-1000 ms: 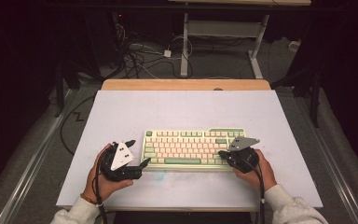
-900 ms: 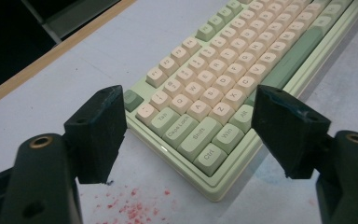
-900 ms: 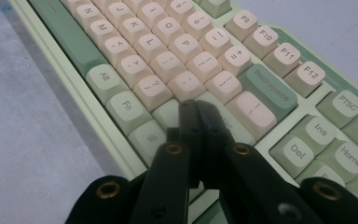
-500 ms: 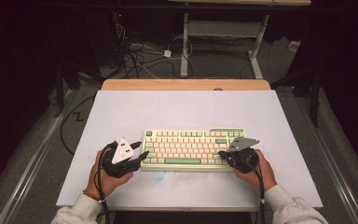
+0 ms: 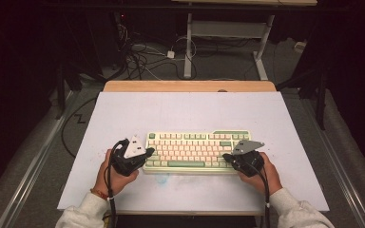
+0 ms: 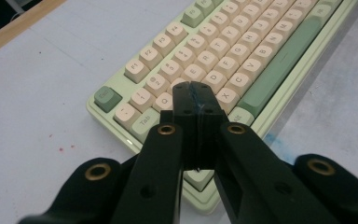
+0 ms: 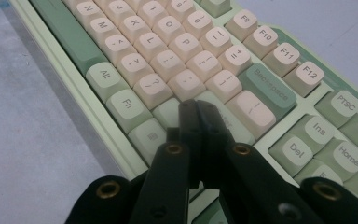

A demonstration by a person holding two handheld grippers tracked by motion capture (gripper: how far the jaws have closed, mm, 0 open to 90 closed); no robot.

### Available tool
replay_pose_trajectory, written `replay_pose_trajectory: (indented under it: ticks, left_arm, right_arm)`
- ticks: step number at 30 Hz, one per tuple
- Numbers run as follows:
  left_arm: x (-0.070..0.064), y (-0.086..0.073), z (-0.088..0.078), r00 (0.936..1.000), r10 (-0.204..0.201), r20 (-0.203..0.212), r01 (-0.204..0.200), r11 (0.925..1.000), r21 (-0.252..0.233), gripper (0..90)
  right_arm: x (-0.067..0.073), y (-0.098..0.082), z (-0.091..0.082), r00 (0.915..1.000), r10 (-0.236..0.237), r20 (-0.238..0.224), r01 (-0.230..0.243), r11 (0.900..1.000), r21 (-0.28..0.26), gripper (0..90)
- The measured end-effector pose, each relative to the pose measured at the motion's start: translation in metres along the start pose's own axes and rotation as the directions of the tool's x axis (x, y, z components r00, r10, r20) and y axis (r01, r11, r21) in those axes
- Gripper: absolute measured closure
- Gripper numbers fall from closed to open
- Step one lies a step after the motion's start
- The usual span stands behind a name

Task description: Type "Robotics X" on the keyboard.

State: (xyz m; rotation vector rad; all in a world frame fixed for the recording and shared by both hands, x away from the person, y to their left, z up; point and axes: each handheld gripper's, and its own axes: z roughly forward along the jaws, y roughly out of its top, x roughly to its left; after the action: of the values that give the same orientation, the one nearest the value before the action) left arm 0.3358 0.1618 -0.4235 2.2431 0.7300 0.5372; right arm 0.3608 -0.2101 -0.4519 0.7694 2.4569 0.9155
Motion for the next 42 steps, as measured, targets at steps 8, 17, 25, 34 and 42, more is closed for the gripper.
replay_pose_trajectory:
  ticks: [8,17,25,34,42]
  left_arm:
    - [-0.001,0.010,0.013,0.9989,0.003,0.046,-0.005,0.9992,0.039,87.4]
    - [-0.008,0.022,0.033,0.9957,0.042,0.082,-0.049,0.9952,0.085,87.4]
    - [-0.012,0.027,0.048,0.9926,0.060,0.106,-0.073,0.9906,0.116,87.4]
    - [-0.013,0.026,0.056,0.9913,0.069,0.113,-0.085,0.9859,0.144,87.2]
    - [-0.014,0.026,0.059,0.9918,0.071,0.106,-0.087,0.9848,0.151,86.4]
  right_arm:
    - [0.000,0.000,0.000,1.0000,0.000,0.000,0.000,1.000,0.000,90.0]
    - [0.000,0.000,0.000,1.0000,-0.004,0.004,0.004,1.000,-0.001,90.0]
    - [0.001,0.000,-0.001,1.0000,-0.007,0.004,0.007,1.000,-0.001,90.0]
    - [0.001,0.000,-0.001,1.0000,-0.010,0.003,0.010,1.000,0.001,90.0]
    - [0.001,0.000,-0.001,0.9999,-0.016,0.006,0.016,1.000,0.003,90.0]
